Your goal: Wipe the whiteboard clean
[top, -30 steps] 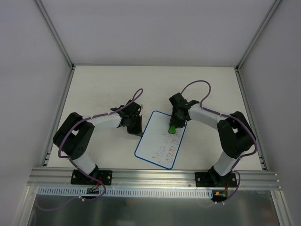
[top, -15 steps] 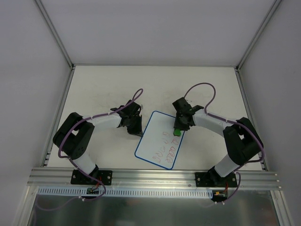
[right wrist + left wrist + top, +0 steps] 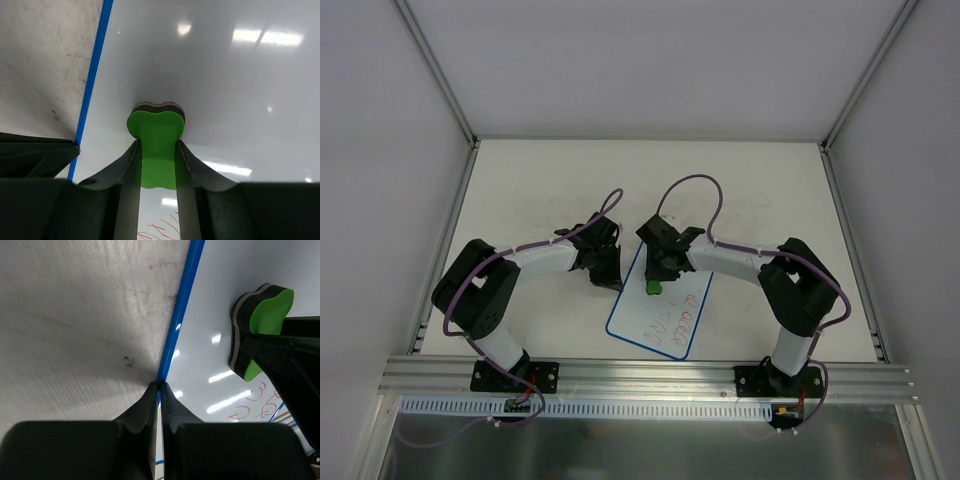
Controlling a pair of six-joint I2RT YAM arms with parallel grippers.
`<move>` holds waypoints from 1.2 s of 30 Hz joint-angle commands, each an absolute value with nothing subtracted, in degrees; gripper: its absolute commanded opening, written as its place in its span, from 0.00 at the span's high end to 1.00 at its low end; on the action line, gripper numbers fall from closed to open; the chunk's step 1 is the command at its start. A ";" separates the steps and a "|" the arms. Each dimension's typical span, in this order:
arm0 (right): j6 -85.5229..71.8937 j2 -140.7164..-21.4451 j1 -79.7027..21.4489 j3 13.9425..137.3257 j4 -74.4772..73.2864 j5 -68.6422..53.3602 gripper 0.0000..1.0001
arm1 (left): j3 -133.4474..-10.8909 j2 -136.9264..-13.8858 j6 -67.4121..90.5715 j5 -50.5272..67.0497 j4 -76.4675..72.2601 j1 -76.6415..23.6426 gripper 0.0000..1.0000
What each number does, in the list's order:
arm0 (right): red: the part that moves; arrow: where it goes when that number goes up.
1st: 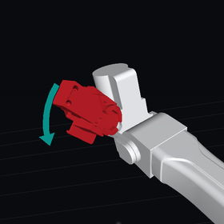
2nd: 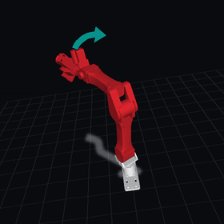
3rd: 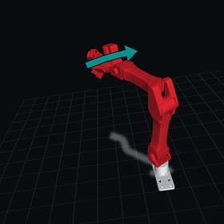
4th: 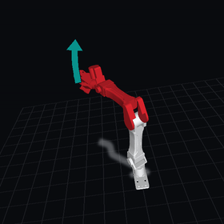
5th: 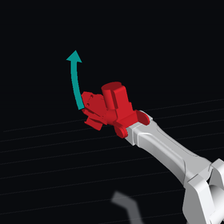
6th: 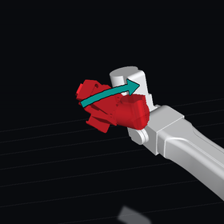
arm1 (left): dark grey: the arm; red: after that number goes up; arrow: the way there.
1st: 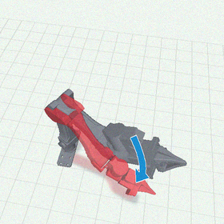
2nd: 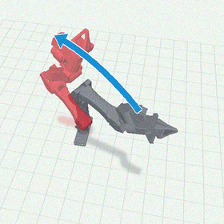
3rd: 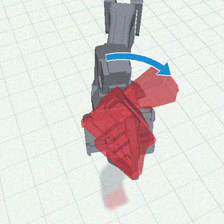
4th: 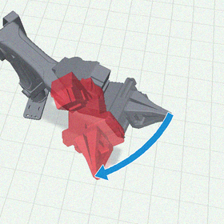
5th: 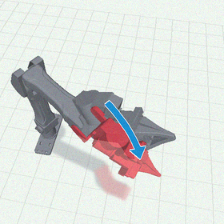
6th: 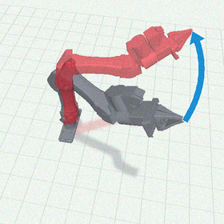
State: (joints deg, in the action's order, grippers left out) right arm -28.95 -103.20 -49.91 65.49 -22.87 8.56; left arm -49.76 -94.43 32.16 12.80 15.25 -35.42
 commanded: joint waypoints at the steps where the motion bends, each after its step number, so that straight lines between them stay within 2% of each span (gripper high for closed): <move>1: -32.87 -103.63 -47.56 61.45 -29.35 11.86 1.00 | -47.11 -95.98 31.55 8.35 21.36 -35.60 1.00; 10: -34.72 -87.21 -35.09 45.98 -34.10 16.00 1.00 | -47.11 -95.71 31.29 8.35 21.36 -35.60 1.00; 19: -29.71 -86.22 -35.42 45.17 -31.29 13.62 1.00 | -47.38 -93.26 31.46 9.67 21.36 -35.60 1.00; 20: -29.36 -85.70 -35.51 45.26 -30.77 13.36 1.00 | -47.11 -92.47 31.46 9.67 21.44 -35.60 0.96; 21: -28.92 -85.43 -35.51 45.35 -30.50 13.19 1.00 | -46.85 -90.81 31.29 9.84 21.53 -35.60 0.83; 24: -29.35 -84.90 -35.60 45.44 -29.45 12.04 1.00 | -46.23 -88.69 31.03 11.60 21.71 -35.60 0.72; 36: -29.44 -91.13 -37.18 48.16 -25.14 9.76 1.00 | -45.17 -91.57 30.32 14.85 21.97 -37.00 0.71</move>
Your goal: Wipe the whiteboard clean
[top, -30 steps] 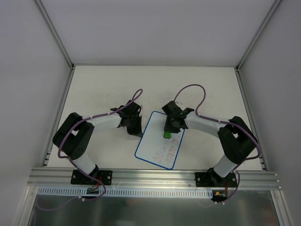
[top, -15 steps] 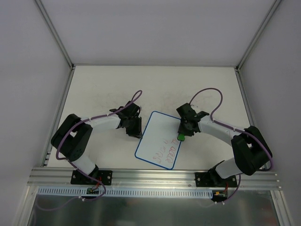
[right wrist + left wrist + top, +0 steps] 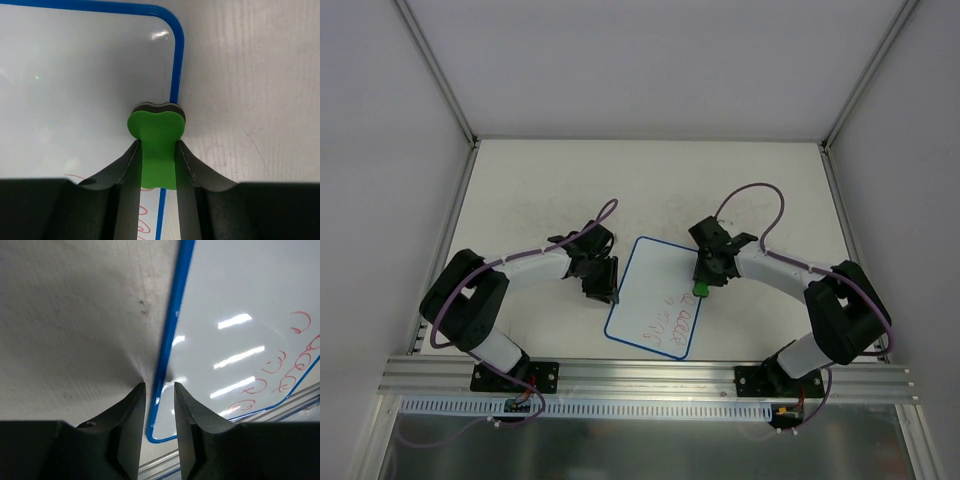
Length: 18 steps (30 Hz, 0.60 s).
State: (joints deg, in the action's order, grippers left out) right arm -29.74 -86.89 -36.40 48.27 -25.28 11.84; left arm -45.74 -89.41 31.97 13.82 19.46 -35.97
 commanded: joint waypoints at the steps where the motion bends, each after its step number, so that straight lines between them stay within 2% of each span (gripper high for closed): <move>1: -29.44 -92.10 -37.44 49.38 -25.05 9.58 1.00 | -45.44 -92.02 30.24 14.85 21.89 -37.18 0.71; 2: -29.18 -93.94 -37.62 50.18 -25.05 9.58 1.00 | -46.05 -92.46 30.15 14.94 21.88 -37.18 0.71; 4: -28.30 -95.44 -37.79 52.63 -24.87 9.75 1.00 | -46.67 -93.68 29.97 14.42 21.88 -37.26 0.78; 6: -27.60 -97.55 -37.79 54.57 -24.87 10.28 1.00 | -47.98 -94.57 29.62 13.45 21.88 -37.18 0.90; 7: -26.64 -98.34 -37.62 55.71 -24.96 10.46 1.00 | -49.12 -95.61 29.53 12.23 21.88 -37.09 1.00; 18: -20.13 -105.03 -37.08 73.12 -27.95 11.51 1.00 | -57.66 -101.86 29.62 10.81 21.97 -32.26 1.00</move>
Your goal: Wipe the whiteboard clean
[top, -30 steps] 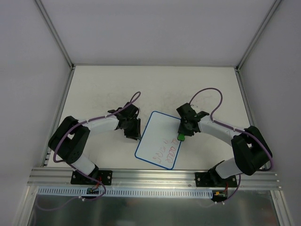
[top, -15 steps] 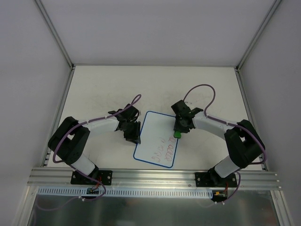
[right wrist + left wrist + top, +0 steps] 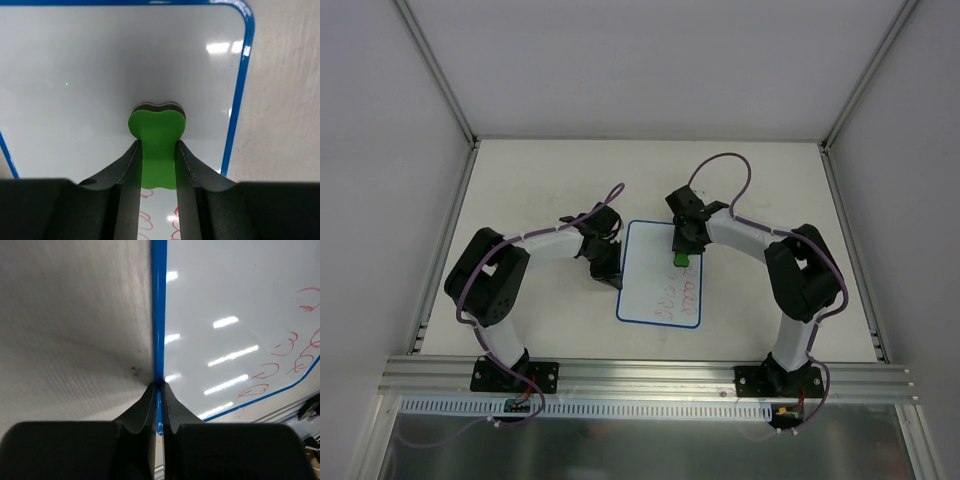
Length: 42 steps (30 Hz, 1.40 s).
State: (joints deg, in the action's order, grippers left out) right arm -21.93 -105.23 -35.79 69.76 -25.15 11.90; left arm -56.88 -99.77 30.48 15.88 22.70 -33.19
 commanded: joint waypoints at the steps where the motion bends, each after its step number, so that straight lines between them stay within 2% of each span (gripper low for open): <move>1: -20.39 -104.42 -38.57 72.95 -28.04 11.86 1.00 | -57.66 -102.30 29.79 10.64 21.97 -32.26 1.00; 11: -26.63 -110.30 -47.45 75.40 -27.86 11.51 1.00 | -55.73 -103.36 31.99 9.85 21.62 -32.26 1.00; 15: -28.65 -111.45 -47.64 74.28 -27.95 12.29 1.00 | -55.11 -102.92 32.25 9.40 21.44 -32.26 1.00; 19: -30.58 -107.42 -44.66 67.34 -28.04 15.29 1.00 | -54.32 -102.48 32.61 9.23 21.10 -32.26 1.00; 25: -32.17 -99.94 -35.00 57.05 -30.40 18.72 1.00 | -53.44 -101.78 32.78 9.05 20.92 -32.17 1.00; 33: -30.85 -96.59 -32.87 55.98 -34.19 19.61 1.00 | -53.44 -101.25 33.31 9.32 20.83 -32.26 1.00; 42: -30.23 -99.40 -43.76 60.64 -26.64 9.95 1.00 | -53.96 -101.42 33.84 10.46 20.57 -32.26 1.00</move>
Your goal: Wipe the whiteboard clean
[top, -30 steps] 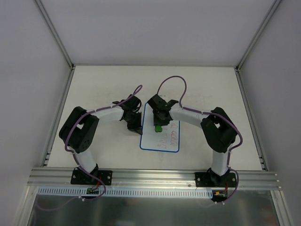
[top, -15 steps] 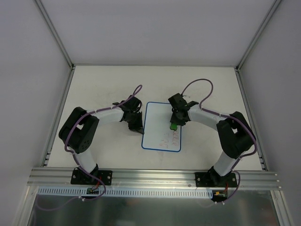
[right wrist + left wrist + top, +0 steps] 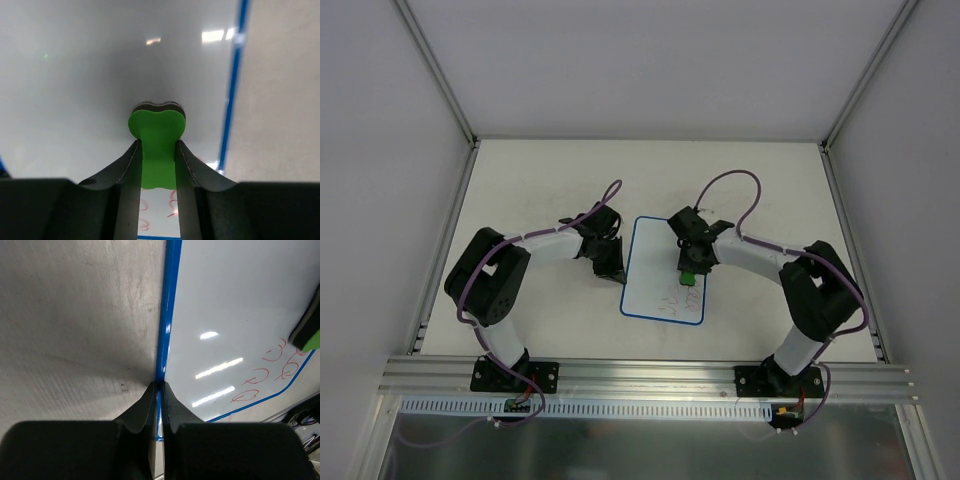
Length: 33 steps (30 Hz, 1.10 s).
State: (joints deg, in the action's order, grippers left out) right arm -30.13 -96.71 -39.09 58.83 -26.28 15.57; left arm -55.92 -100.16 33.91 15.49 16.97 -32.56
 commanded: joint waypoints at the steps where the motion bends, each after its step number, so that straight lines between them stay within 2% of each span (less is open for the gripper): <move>1: -30.41 -100.19 -45.07 62.56 -26.46 9.58 1.00 | -53.96 -101.51 33.84 10.63 20.65 -32.26 1.00; 5: -31.20 -103.97 -50.52 66.61 -26.46 8.26 1.00 | -53.96 -101.34 34.10 10.72 20.39 -32.26 1.00; 10: -31.73 -105.12 -51.33 65.84 -26.46 9.57 1.00 | -53.88 -100.99 34.10 10.72 20.21 -32.26 1.00; 23: -33.13 -89.22 -42.02 48.70 -31.82 17.58 1.00 | -53.79 -100.28 33.57 10.37 20.21 -32.17 1.00; 30: -31.55 -90.34 -41.66 48.34 -28.31 14.86 1.00 | -54.05 -98.62 32.78 12.65 20.22 -32.26 1.00; 31: -31.73 -90.96 -41.66 48.51 -27.95 14.59 1.00 | -53.97 -97.31 32.70 13.09 20.30 -32.26 0.94; 33: -31.73 -92.02 -41.66 49.74 -26.99 14.24 1.00 | -53.01 -95.90 32.61 14.40 20.39 -32.26 0.89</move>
